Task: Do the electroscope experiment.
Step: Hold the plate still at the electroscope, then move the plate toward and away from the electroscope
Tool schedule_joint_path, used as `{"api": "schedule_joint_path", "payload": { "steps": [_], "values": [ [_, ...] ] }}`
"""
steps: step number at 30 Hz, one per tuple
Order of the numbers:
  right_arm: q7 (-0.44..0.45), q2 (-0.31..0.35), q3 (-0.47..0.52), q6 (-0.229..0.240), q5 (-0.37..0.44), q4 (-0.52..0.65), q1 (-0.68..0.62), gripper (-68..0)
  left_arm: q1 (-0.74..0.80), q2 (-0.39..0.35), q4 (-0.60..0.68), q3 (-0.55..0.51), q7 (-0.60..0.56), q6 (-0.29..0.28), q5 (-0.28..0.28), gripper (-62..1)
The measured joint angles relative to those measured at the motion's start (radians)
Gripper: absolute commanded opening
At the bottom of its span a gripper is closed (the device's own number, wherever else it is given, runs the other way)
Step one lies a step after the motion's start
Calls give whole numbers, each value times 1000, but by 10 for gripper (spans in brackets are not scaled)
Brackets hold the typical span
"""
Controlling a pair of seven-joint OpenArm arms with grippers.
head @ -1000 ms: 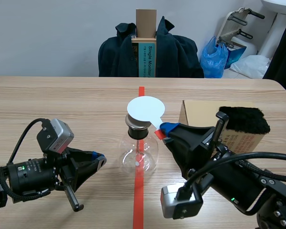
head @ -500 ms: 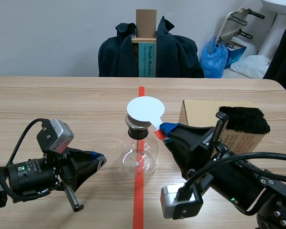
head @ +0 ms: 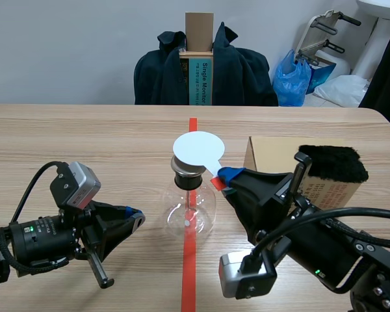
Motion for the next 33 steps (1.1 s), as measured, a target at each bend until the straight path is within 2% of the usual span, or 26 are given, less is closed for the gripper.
{"api": "schedule_joint_path", "payload": {
  "steps": [18, 33],
  "values": [
    [-20, 0, 0, 0, 0, 0, 0, -667, 0, 0, 0, 0, 0, 0, 0, -590],
    [-332, 0, 0, 0, 0, 0, 0, -667, 0, 0, 0, 0, 0, 0, 0, -590]
  ]
}}
